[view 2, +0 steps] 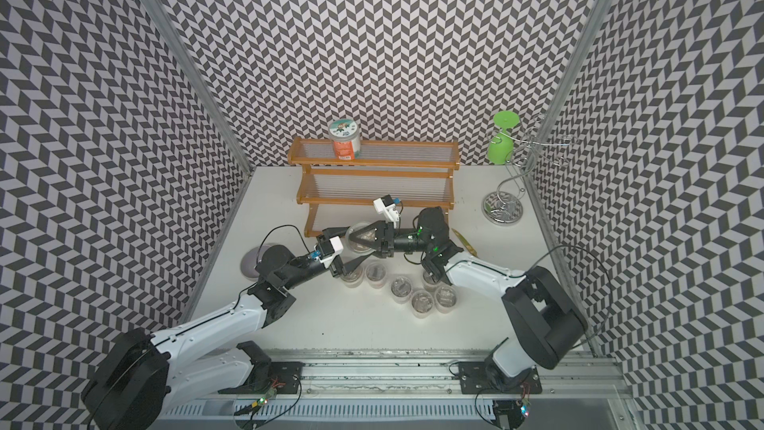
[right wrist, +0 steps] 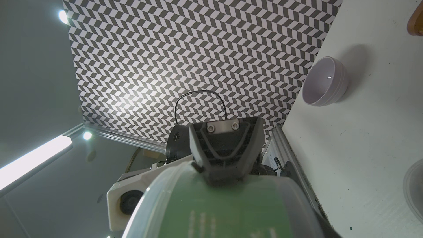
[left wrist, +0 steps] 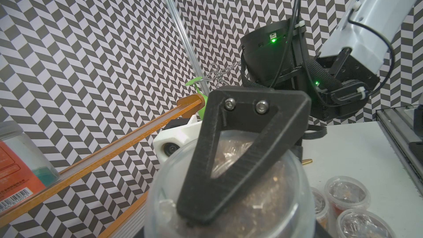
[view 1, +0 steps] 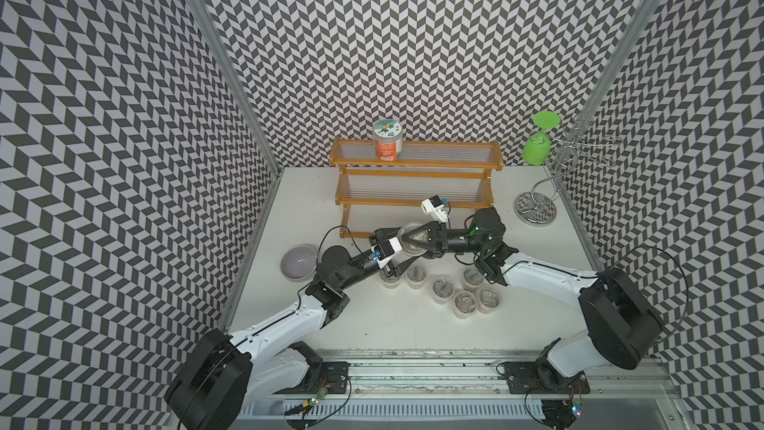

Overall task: Place the seed container on the shelf
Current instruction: Pick up the seed jar at the center of the board.

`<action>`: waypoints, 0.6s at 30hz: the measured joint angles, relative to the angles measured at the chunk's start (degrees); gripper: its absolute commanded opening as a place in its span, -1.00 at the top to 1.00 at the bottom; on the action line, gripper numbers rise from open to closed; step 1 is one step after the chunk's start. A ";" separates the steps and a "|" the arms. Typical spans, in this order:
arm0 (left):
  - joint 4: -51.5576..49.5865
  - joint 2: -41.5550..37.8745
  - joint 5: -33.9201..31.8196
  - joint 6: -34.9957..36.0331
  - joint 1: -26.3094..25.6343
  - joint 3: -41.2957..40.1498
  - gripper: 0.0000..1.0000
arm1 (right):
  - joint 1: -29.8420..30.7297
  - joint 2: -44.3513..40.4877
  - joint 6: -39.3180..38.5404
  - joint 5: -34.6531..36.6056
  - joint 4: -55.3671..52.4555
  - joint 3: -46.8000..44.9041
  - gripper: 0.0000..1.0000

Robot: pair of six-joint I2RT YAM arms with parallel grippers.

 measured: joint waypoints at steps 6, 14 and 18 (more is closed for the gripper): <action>2.58 -0.68 -2.01 -2.84 0.02 -2.43 -0.44 | -0.22 -0.59 -4.39 2.27 -6.36 1.01 -0.87; 6.03 -1.03 -6.01 -7.69 3.19 -5.14 -0.42 | -3.08 -4.79 -9.70 7.34 -12.90 0.92 -0.99; 7.19 -0.92 -7.78 -9.64 5.68 -5.33 -0.43 | -3.89 -7.85 -13.18 11.28 -16.39 0.11 -0.99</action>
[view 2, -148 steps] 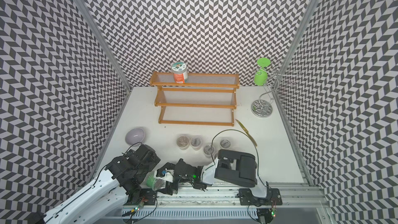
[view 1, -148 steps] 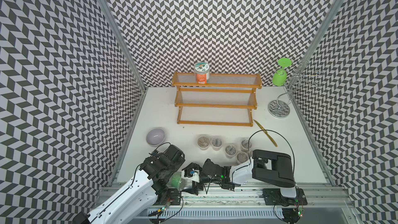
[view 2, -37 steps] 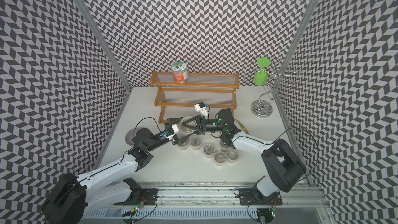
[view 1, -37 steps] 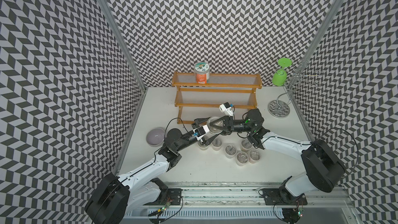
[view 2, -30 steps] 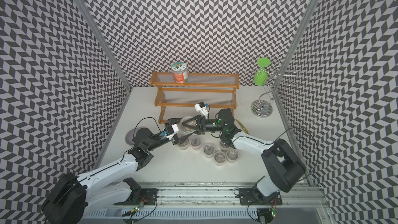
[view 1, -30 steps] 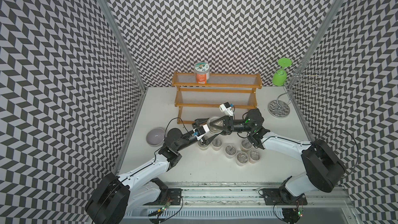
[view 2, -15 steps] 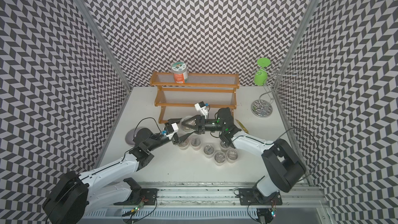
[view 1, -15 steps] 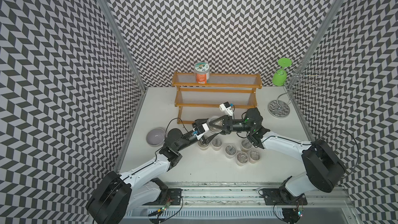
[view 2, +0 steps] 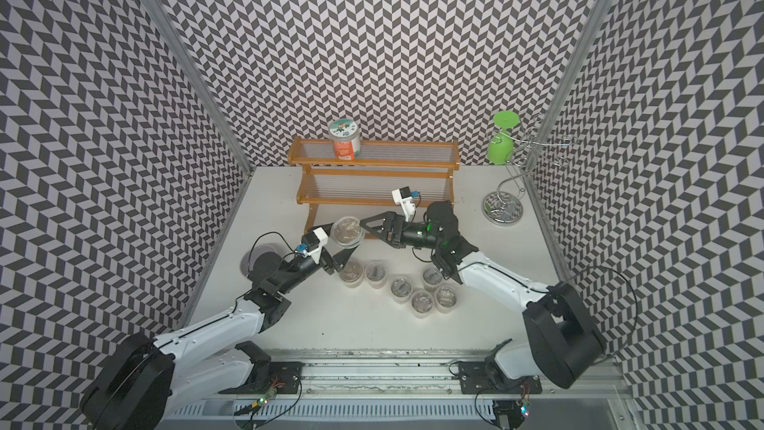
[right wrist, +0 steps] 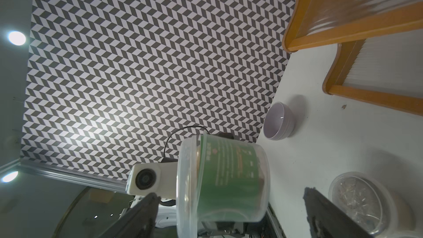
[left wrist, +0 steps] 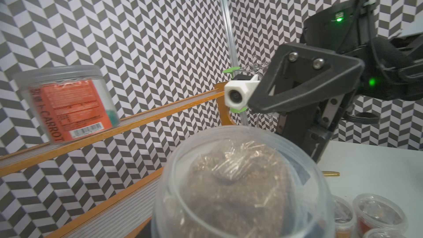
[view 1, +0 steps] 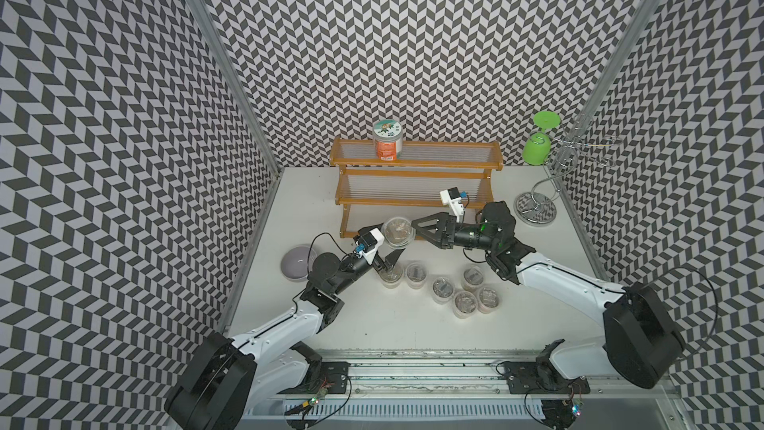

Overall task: Place the seed container on the shelf
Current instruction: Pick up the seed jar at the center of the board, then place the seed jar on the shelf.

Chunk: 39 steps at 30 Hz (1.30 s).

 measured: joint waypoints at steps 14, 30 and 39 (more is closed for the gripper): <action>0.44 7.19 -4.57 -7.32 5.27 3.28 -0.50 | -0.76 -1.33 -9.27 4.28 -10.27 1.44 -0.99; -1.57 22.01 -13.64 -8.94 10.67 16.00 -0.55 | -0.81 -8.61 -18.86 12.70 -20.37 1.92 -0.99; -0.81 28.00 -17.31 -10.69 10.67 18.08 -0.56 | -0.79 -11.41 -21.49 15.39 -21.64 1.90 -0.99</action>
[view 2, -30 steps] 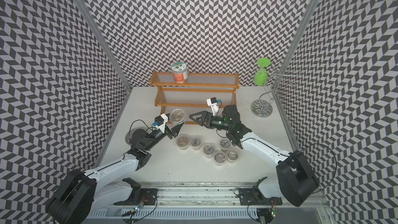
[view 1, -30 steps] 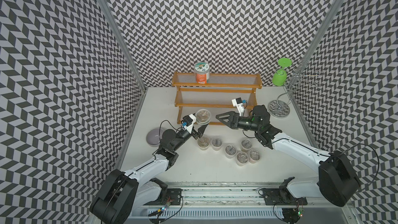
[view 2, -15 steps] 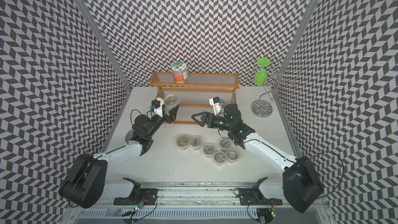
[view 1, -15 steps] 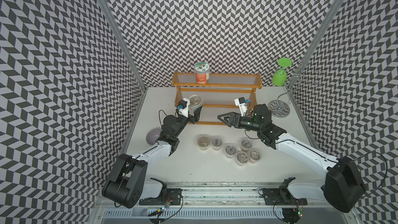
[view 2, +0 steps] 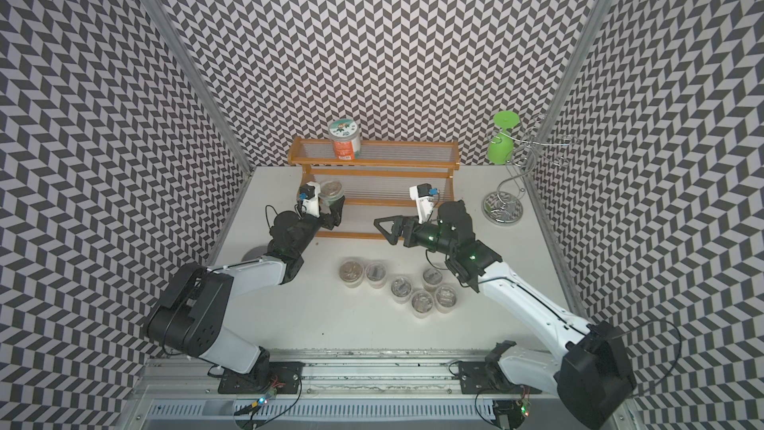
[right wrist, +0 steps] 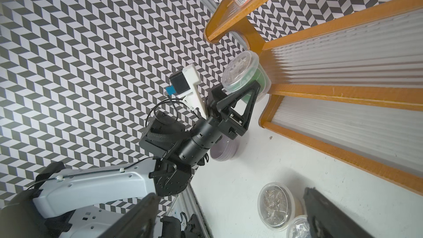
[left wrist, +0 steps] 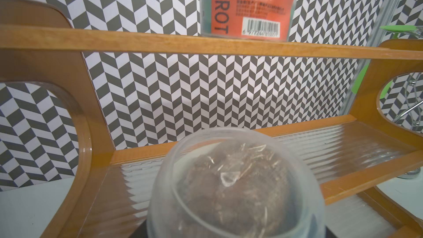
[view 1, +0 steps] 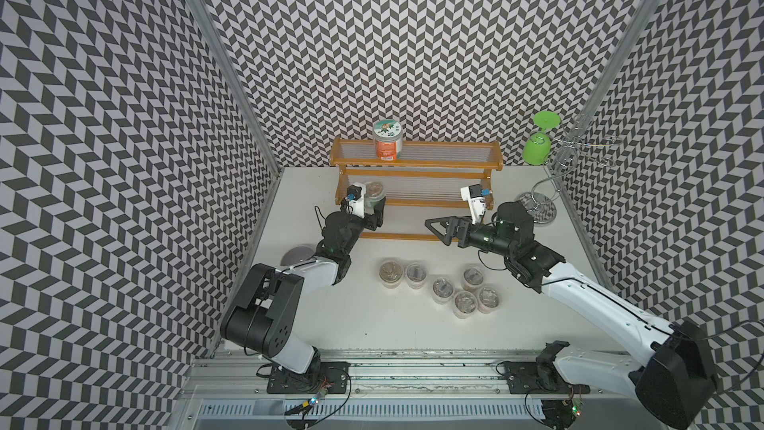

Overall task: Place the seed container on the shelf
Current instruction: Place the seed jar on the shelf.

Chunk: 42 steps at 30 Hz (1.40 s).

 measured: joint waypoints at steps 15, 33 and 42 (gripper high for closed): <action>2.89 6.84 -3.61 -0.15 -0.13 4.79 -0.59 | 0.00 -0.31 -1.07 0.44 -0.44 -0.76 -0.99; 3.65 14.29 -4.20 0.24 -0.11 12.63 -0.60 | -0.02 -0.37 -1.40 0.94 -0.72 -0.98 -0.99; 3.76 15.06 -4.17 0.52 0.24 13.11 -0.63 | -0.02 -0.37 -1.40 0.96 -0.79 -1.73 -0.99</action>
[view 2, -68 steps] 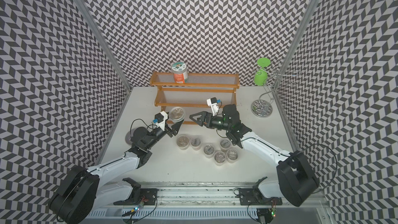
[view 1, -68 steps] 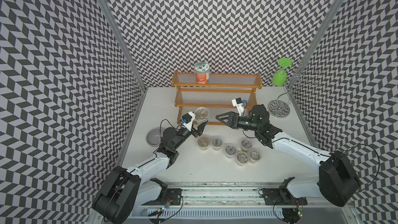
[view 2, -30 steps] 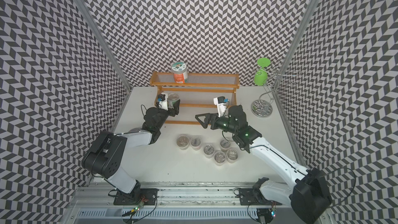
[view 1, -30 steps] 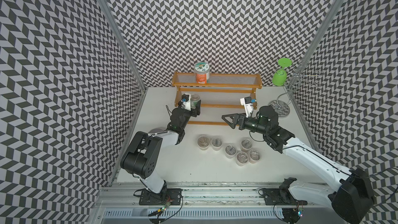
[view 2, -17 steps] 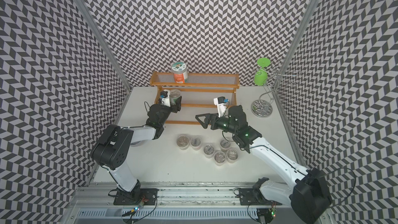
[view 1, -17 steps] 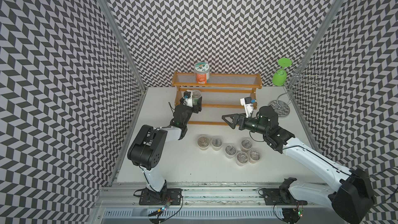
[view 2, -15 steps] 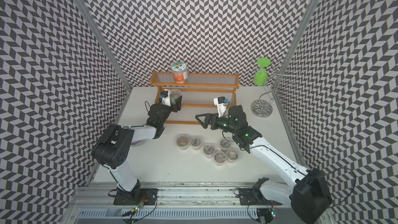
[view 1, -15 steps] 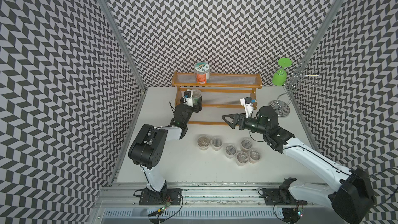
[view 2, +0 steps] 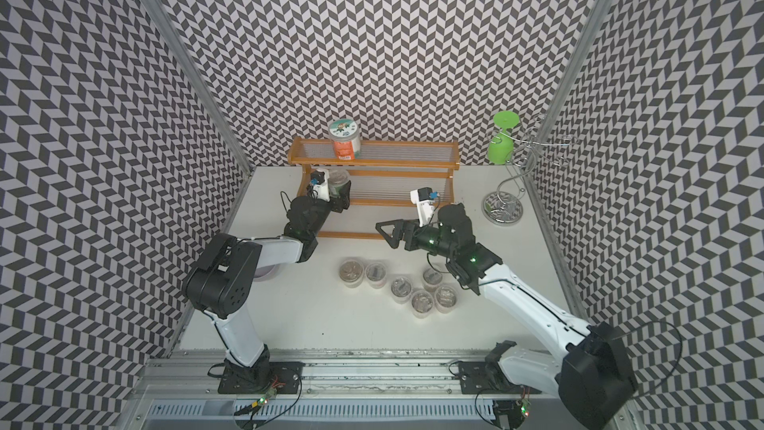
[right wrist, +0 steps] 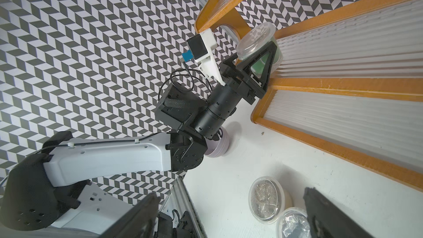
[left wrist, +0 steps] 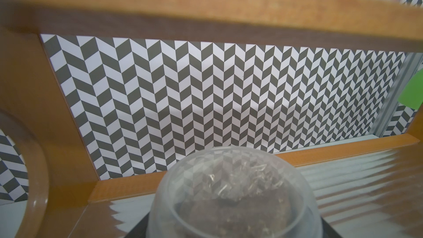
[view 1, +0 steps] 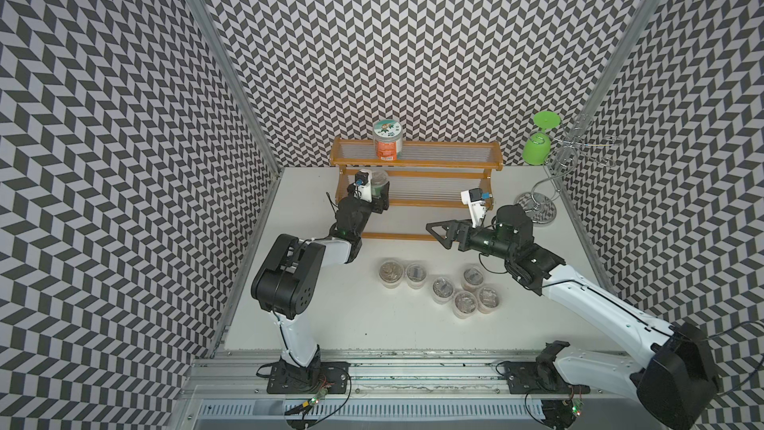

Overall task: Place the seed container on the shelf
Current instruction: Place the seed jar on the shelf.

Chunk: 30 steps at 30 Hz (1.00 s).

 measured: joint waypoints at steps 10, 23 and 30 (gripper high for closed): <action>-0.28 -0.24 0.66 0.33 0.42 -0.13 -0.96 | 0.00 0.00 0.04 0.00 0.11 -0.07 -0.99; -5.99 -10.08 0.87 0.61 0.42 -9.70 -0.99 | 0.02 -0.02 -0.42 0.48 0.11 -0.07 -0.99; -10.16 -20.76 1.29 1.05 0.42 -17.55 -0.99 | 0.02 -0.04 -3.89 2.80 -0.20 -0.07 -1.00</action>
